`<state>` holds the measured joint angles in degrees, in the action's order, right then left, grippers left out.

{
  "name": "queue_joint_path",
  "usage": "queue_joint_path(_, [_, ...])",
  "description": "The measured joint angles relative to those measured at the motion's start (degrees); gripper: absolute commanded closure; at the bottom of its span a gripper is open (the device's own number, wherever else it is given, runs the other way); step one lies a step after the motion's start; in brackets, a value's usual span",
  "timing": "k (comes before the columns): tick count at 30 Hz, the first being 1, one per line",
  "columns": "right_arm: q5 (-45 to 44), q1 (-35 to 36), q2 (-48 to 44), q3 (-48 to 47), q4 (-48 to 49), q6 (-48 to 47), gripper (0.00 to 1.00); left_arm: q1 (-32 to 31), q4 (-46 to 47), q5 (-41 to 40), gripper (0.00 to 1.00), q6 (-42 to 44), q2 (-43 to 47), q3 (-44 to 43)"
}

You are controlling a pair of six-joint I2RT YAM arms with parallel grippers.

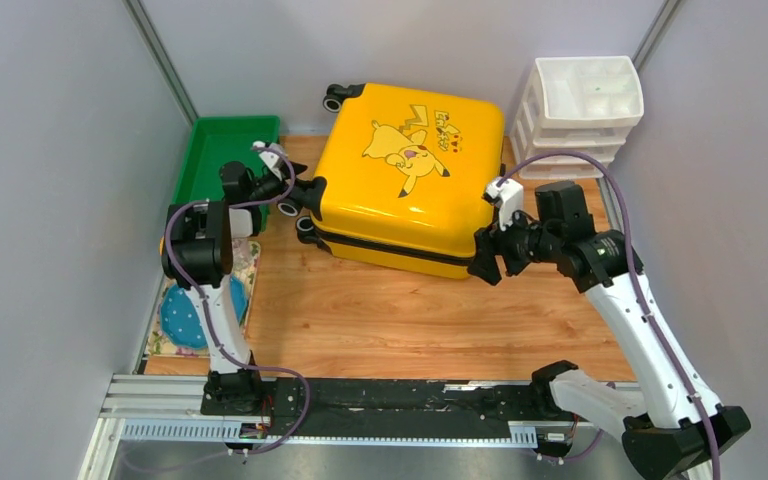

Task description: Open, take out, and arrange the luggage

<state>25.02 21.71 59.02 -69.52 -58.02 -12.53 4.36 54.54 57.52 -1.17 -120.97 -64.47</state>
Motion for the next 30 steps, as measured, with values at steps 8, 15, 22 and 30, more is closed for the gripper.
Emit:
queue_joint_path(8, [-0.44,-6.86,-2.89,6.29,-2.19,8.63,0.39,2.49,-12.13,-3.96,0.22,12.81,13.46,6.80])
queue_joint_path(15, [0.37,-9.22,-2.32,6.67,-2.10,17.57,0.38,2.10,-28.72,-6.78,0.27,24.06,18.12,1.05])
queue_joint_path(22, [1.64,-10.40,-2.45,13.79,-0.04,28.55,0.43,0.07,-46.31,-8.52,0.40,37.03,21.62,-4.70])
queue_joint_path(30, [0.42,-10.40,-2.89,21.57,1.60,33.81,0.52,-2.25,-67.45,-4.24,0.64,51.63,23.19,-4.70])
